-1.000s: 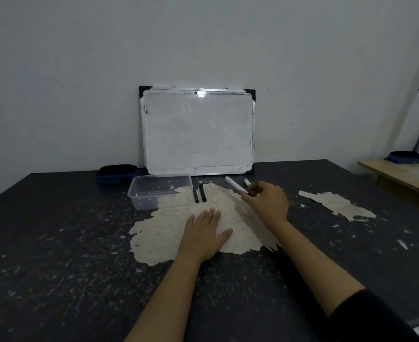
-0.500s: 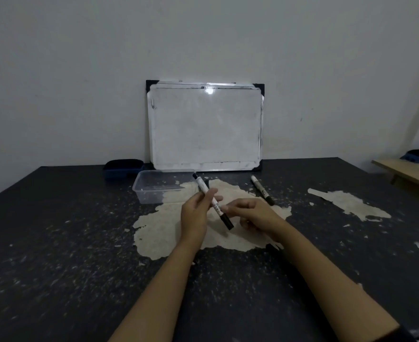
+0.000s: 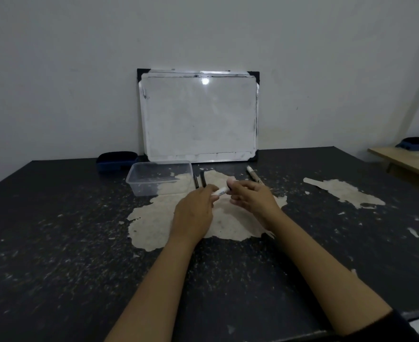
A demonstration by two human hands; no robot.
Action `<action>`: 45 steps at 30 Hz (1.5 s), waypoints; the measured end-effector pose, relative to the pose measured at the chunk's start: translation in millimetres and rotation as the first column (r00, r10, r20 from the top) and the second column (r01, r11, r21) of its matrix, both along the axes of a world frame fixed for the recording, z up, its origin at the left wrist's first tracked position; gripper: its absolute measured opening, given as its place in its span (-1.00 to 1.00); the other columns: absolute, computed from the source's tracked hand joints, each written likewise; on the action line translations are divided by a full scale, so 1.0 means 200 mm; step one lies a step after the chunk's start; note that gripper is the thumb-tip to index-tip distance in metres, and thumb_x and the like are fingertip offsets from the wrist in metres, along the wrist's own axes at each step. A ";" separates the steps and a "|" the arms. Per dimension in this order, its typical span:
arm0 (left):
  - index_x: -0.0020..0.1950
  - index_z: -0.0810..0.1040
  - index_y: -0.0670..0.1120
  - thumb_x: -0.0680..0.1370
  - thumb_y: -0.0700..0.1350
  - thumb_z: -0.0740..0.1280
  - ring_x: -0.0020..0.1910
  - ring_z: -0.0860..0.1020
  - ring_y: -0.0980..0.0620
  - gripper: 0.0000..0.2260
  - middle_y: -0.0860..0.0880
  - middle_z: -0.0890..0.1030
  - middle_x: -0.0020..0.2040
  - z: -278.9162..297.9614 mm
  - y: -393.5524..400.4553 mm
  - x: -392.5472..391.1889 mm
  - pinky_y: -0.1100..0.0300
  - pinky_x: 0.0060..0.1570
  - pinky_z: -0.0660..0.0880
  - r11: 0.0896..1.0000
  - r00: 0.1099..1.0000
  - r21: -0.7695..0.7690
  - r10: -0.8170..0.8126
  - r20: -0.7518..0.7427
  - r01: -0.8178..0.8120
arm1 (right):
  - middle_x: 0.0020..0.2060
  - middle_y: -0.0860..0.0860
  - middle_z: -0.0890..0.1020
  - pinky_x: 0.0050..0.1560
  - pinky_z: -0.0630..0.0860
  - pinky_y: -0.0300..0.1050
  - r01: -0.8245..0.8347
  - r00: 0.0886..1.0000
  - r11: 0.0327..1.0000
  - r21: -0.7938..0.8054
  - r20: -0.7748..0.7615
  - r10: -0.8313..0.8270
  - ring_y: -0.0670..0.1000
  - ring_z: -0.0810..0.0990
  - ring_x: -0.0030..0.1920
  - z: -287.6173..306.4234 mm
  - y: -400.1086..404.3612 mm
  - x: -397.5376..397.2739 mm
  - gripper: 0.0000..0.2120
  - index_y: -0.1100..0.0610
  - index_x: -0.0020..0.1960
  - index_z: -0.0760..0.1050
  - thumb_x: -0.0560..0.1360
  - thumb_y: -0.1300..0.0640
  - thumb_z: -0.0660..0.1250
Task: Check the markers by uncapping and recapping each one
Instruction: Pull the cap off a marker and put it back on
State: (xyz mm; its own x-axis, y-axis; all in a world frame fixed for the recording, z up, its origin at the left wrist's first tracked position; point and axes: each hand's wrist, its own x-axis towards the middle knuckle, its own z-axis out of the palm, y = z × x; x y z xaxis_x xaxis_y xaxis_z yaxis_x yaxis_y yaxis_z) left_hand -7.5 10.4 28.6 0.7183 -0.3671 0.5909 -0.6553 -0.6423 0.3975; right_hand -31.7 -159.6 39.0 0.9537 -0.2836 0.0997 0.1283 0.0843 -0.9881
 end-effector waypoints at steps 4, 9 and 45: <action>0.21 0.54 -0.05 0.64 -0.15 0.14 -0.21 0.52 0.01 -0.76 -0.02 0.61 -0.06 0.00 -0.01 0.00 0.16 -0.25 0.42 0.997 0.996 0.055 0.042 0.081 -0.047 | -0.05 0.20 0.72 -0.15 0.64 -0.29 0.028 1.000 0.997 -0.075 0.008 -0.028 -0.01 0.68 -0.13 -0.02 -0.01 0.01 -0.69 0.34 0.08 0.67 0.48 0.11 0.49; 0.14 0.51 -0.03 0.60 -0.20 0.11 -0.30 0.44 0.03 -0.77 -0.01 0.58 -0.10 0.01 -0.01 -0.01 0.18 -0.30 0.35 0.985 0.996 0.150 0.078 0.036 -0.083 | -0.09 0.17 0.72 -0.18 0.61 -0.34 0.081 0.995 0.982 -0.172 0.071 -0.070 -0.14 0.70 -0.26 -0.03 0.00 0.01 -0.71 0.35 0.08 0.67 0.51 0.13 0.46; 0.15 0.56 -0.02 0.61 -0.04 0.24 -0.11 0.55 0.10 -0.82 0.12 0.70 -0.02 0.04 0.02 0.08 0.19 -0.05 0.47 0.387 0.253 -0.853 -0.838 -0.484 -0.349 | -0.11 0.02 0.65 -0.19 0.45 -0.40 0.262 0.958 0.651 -0.712 0.110 -0.265 -0.13 0.57 -0.19 -0.11 -0.11 0.03 -0.80 0.14 0.03 0.55 0.46 0.17 0.49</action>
